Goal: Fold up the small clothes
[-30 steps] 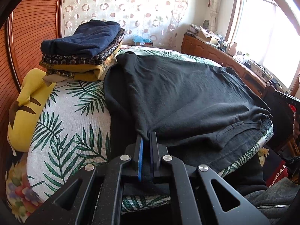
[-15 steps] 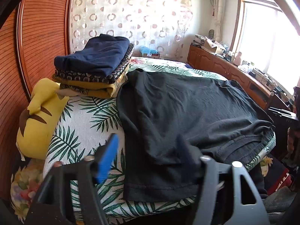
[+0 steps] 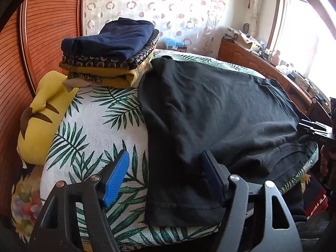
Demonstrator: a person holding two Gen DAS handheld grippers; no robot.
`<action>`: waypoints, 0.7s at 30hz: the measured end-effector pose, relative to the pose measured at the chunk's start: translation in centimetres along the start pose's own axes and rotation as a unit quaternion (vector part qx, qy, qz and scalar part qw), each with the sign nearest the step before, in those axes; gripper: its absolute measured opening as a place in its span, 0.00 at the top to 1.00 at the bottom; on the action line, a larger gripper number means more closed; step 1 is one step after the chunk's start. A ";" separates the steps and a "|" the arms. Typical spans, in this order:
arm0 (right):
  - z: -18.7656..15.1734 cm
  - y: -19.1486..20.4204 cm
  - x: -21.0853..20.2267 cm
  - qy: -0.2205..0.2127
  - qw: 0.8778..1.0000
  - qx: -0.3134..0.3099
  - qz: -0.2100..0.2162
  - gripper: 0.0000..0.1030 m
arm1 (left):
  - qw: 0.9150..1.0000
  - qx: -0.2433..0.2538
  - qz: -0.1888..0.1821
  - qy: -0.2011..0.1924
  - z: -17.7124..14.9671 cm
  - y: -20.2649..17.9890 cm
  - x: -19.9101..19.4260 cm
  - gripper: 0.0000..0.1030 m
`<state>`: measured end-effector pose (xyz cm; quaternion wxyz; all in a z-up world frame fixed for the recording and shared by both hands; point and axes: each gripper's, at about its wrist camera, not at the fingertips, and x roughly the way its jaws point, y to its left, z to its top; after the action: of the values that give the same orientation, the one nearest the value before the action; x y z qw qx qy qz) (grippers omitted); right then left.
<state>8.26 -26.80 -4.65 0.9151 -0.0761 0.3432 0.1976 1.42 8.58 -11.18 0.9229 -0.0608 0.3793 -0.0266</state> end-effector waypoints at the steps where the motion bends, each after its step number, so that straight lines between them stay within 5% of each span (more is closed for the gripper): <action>1: 0.0 0.0 0.4 0.003 1.000 0.001 0.000 0.43 | 1.000 -0.001 0.000 0.001 0.0 0.1 0.0 0.31; 13: -1.5 0.2 0.8 -0.025 1.000 0.002 -0.017 0.35 | 1.000 -0.018 -0.019 0.015 0.2 0.5 0.9 0.31; 21: -2.4 0.3 0.5 -0.033 0.999 0.000 -0.018 0.32 | 0.998 -0.014 -0.047 0.026 0.2 0.1 1.3 0.56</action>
<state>7.06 -27.07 -6.75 0.9294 -0.0751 0.3111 0.1835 2.54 8.52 -11.95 0.9093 -0.0909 0.4005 -0.0664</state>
